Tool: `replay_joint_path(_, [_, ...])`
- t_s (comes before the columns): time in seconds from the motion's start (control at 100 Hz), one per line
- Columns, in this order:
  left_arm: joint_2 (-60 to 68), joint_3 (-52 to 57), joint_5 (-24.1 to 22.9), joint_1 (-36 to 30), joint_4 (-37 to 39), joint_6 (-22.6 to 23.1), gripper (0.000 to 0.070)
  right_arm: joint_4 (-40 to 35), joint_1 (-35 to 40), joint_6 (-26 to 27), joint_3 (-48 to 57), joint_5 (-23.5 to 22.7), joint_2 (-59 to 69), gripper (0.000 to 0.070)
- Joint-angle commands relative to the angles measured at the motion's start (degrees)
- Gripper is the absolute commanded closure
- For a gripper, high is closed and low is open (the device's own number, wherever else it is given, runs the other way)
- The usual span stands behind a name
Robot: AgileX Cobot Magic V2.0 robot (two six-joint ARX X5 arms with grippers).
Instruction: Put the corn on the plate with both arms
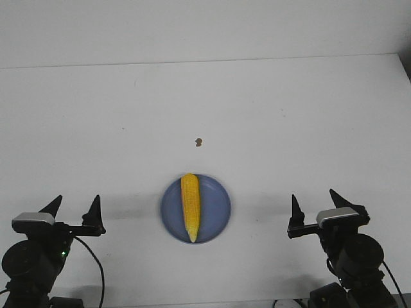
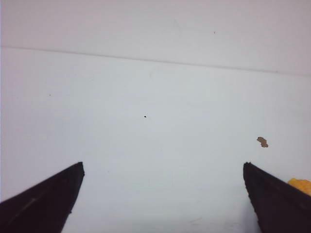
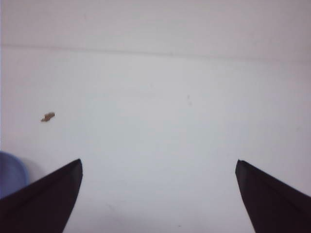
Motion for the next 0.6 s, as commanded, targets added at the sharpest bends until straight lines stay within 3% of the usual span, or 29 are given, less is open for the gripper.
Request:
replay_joint_path(0.0, [-0.37,0.37,-0.13,0.04,-0.59,-1.14,0.0,3.32,0.11,1.01,1.22,0.11,-0.7,0.004])
replay_joint_path(0.25, [-0.55,0.37,-0.02,0.04,-1.16,-1.14,0.0,3.26,0.09,0.59,1.22,2.47,-0.7,0.0062])
replay_joint_path(0.31, [-0.59,0.37,-0.15,0.04,-1.05,-1.11,0.0,3.3,0.09,0.57,1.22,2.51,-0.7,0.0182])
replay_joint_path(0.34, [-0.59,0.37,-0.24,0.04,-0.85,-1.03,0.0,3.41,0.09,0.57,1.22,2.51,-0.7,0.029])
replay_joint_path(0.39, [-0.59,0.39,-0.24,0.04,-0.81,-0.9,0.0146,3.74,0.09,0.57,1.22,3.08,-0.7,0.0474])
replay_joint_path(0.47, [-0.59,0.39,-0.24,0.04,-0.98,-0.9,0.0503,3.78,0.09,0.57,1.22,4.04,-0.7,0.0699])
replay_joint_path(0.53, [-0.59,0.39,-0.22,0.04,-0.92,-0.76,0.07,3.85,0.09,0.59,1.22,4.96,-0.7,0.07])
replay_joint_path(0.59, [-0.59,0.39,-0.22,0.04,-0.94,-0.72,0.0691,3.8,0.09,0.59,1.22,5.2,-0.7,0.07])
